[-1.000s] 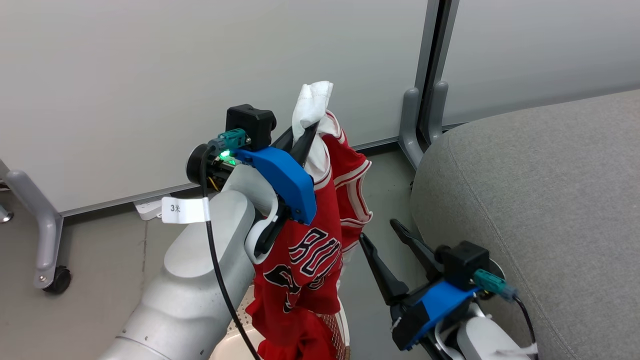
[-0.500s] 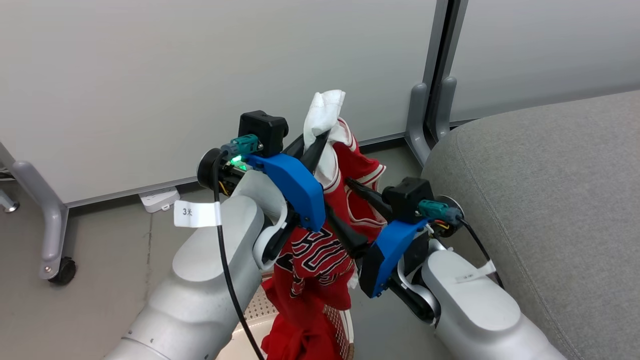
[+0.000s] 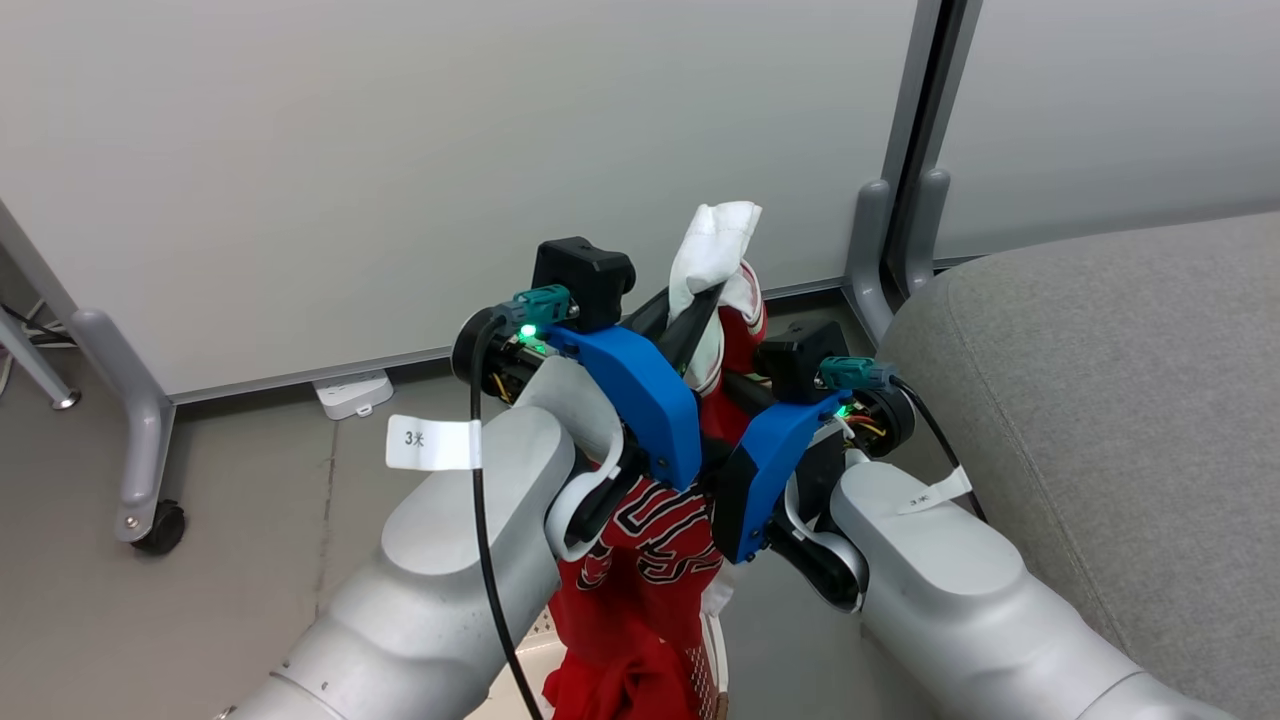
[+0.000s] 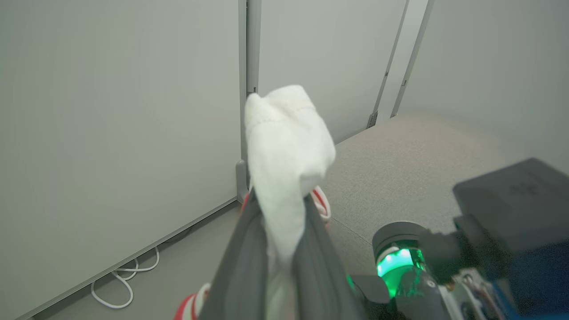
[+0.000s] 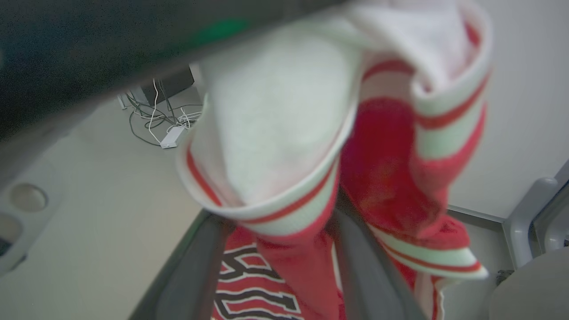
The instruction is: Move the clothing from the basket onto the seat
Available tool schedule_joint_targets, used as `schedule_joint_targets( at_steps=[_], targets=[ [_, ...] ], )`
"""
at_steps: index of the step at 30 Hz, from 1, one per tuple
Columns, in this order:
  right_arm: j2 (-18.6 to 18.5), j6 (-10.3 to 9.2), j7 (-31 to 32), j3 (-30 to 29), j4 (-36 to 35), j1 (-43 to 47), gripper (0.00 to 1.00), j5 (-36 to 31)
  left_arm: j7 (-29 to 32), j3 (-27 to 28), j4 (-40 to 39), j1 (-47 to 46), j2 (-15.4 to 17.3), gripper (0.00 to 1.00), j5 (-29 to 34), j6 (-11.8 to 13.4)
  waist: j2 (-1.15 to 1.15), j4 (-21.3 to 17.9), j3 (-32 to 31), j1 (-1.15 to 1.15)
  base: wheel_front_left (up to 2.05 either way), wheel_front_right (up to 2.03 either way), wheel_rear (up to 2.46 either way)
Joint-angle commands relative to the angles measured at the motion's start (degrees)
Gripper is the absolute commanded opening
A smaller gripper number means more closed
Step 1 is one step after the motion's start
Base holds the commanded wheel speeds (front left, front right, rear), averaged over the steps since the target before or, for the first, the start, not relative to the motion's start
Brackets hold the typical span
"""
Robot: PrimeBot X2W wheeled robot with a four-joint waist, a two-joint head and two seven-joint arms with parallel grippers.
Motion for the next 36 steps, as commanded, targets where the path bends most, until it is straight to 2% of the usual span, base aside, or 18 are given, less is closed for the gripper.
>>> schedule_joint_targets(
  at_steps=[1,17,31,32,33,36],
  targets=[
    [0.0,0.03,-0.2,1.0,0.5,-1.1,0.0,1.0,-0.3,-0.5,-0.3,-1.0,0.0,0.0,-0.4,0.3,0.0,0.3,-0.1,-0.01,0.0,0.0,0.0],
    [-0.1,0.03,-4.0,8.0,5.5,-3.5,0.0,7.0,-2.2,-1.9,3.7,-2.8,0.0,0.0,-2.1,1.0,0.0,-0.9,-0.8,-0.01,0.0,0.0,0.0],
    [-0.1,0.03,-5.5,10.9,7.2,-4.4,0.0,9.6,-2.6,-2.4,5.2,-3.1,0.0,0.0,-2.9,1.1,0.0,-1.5,-0.8,-0.01,0.0,0.0,0.0],
    [-0.1,0.03,-5.6,11.0,7.3,-4.5,0.0,9.7,-2.9,-2.3,5.2,-3.0,0.0,0.45,-3.0,1.2,0.0,-1.5,-0.8,-0.01,0.0,0.0,0.0],
    [-0.1,0.03,-5.7,11.2,7.3,-4.5,0.0,9.8,-3.4,-2.1,5.1,-3.0,0.0,1.0,-2.9,1.6,0.0,-1.5,-0.8,-0.01,0.0,0.0,0.0],
    [-0.1,0.03,-6.1,11.8,7.1,-4.6,0.0,10.1,-5.8,-1.3,4.9,-2.2,0.0,1.0,-3.0,2.1,0.0,-1.3,-0.7,-0.01,0.0,0.0,0.0]
  ],
)
